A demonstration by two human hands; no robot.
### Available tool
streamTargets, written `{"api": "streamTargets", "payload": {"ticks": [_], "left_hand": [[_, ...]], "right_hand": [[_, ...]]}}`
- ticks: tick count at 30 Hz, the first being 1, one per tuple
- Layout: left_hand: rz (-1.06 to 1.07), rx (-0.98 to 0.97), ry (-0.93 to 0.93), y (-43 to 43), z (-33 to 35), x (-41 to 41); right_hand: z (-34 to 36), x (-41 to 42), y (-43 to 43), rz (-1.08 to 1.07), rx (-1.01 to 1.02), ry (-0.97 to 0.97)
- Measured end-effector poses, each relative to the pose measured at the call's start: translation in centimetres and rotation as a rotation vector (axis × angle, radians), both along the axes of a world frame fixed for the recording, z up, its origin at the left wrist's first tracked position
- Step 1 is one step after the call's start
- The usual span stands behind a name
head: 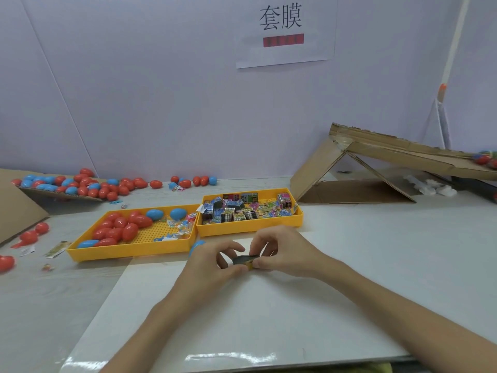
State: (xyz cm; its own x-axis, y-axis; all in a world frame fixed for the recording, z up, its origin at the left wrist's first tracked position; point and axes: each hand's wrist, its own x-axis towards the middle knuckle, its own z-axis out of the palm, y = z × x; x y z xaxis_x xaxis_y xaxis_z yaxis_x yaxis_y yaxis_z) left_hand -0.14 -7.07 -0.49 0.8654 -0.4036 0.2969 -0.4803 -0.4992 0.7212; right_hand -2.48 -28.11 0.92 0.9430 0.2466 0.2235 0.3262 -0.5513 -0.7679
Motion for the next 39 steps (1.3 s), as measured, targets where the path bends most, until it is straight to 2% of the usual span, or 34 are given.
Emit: {"api": "streamTargets", "payload": {"ticks": [6,14,25,28,30,33,35,39], "left_hand": [[-0.087,0.046,-0.018,0.1,-0.2,-0.1],[-0.054,0.069,-0.075,-0.3,-0.5,0.2],[-0.048,0.034,-0.15,-0.7,-0.5,-0.2],[-0.027,0.039,-0.164,-0.6,-0.5,-0.2],[-0.027,0.046,-0.204,-0.6,-0.3,-0.3],[-0.013,0.075,-0.348,-0.5,-0.2,-0.5],[-0.011,0.089,-0.443,-0.3,-0.1,-0.7],[-0.077,0.054,-0.55,-0.2,0.1,-0.9]], "right_hand": [[-0.1,0.1,-0.1,-0.005,0.004,0.009],[0.3,0.1,-0.5,0.033,-0.016,0.041],[0.7,0.1,-1.0,0.076,-0.093,-0.048],[2.4,0.9,-3.8,-0.1,-0.049,-0.099],[2.8,1.4,-6.3,-0.25,-0.2,-0.119],[2.0,1.7,-8.6,-0.287,-0.432,0.008],[1.5,1.8,-8.7,-0.274,-0.448,0.076],[1.2,2.4,-8.4,-0.302,-0.445,0.08]]}}
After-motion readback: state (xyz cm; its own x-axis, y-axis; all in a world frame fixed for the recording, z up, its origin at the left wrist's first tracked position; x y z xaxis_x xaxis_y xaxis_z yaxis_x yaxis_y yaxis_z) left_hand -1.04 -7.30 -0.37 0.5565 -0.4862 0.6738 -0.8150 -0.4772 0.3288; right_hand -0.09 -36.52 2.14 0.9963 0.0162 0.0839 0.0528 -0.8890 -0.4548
